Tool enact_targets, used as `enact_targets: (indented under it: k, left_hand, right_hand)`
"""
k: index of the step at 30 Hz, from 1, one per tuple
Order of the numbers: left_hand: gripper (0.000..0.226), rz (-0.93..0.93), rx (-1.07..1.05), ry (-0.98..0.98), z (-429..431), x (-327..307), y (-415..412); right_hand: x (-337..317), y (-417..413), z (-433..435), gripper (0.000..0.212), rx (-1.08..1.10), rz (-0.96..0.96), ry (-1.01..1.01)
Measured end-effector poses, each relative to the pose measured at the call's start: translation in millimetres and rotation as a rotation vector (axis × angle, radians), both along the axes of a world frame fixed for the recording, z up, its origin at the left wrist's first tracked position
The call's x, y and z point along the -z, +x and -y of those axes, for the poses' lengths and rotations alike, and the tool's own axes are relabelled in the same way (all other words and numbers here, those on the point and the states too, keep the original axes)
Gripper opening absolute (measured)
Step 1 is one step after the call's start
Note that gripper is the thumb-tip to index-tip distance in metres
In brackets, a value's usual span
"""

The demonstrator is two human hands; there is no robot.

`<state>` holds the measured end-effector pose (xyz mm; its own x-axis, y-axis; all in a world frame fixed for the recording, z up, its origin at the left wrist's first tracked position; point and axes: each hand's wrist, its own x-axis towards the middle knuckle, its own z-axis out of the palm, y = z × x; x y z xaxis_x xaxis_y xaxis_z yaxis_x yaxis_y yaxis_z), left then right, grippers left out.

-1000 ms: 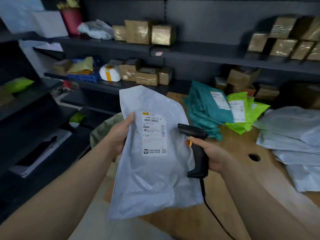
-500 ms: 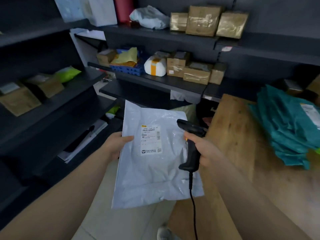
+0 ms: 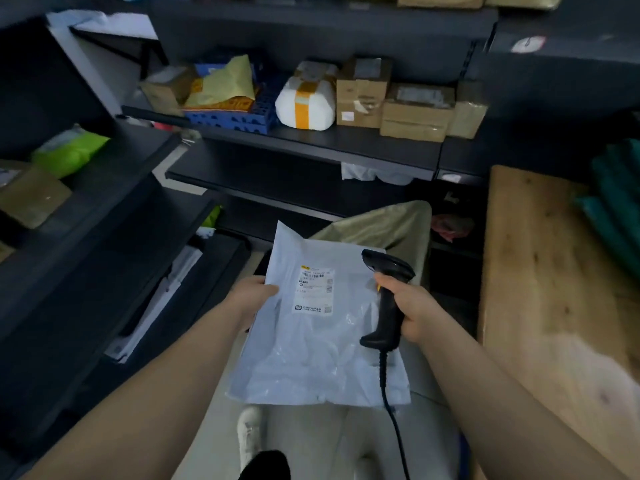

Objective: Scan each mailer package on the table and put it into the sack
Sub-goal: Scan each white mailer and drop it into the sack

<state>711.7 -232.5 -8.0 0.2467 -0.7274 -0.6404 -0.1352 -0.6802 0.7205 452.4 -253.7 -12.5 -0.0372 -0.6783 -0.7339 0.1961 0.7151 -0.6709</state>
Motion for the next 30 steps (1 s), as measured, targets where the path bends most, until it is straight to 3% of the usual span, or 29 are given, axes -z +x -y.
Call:
enact_targets:
  k: [3, 10, 13, 19, 22, 25, 30]
  left_hand:
    - [0.018, 0.0, 0.154, 0.036, 43, 19, 24]
    - [0.048, -0.099, 0.287, 0.104, 124, 86, 52]
    - [0.046, -0.088, 0.373, 0.125, 151, 122, 51]
    - [0.04, 0.205, 0.597, 0.107, 190, 205, 61]
    - [0.055, 0.218, 0.651, 0.125, 202, 247, 61]
    - [0.052, 0.201, 0.703, 0.124, 210, 283, 52]
    - [0.04, 0.262, 0.682, 0.023, 217, 306, 46]
  right_hand:
    - [14, 24, 22, 0.056, 0.087, -0.062, 0.037]
    - [50, 64, 60, 0.037, 0.261, -0.152, 0.054]
    - [73, 72, 74, 0.038, 0.322, -0.162, 0.073]
    - [142, 67, 99, 0.045, 0.394, -0.18, 0.11]
    - [172, 62, 109, 0.037, 0.394, -0.2, 0.11]
    - [203, 58, 119, 0.032, 0.384, -0.188, 0.115]
    - [227, 57, 134, 0.052, 0.376, -0.202, 0.113]
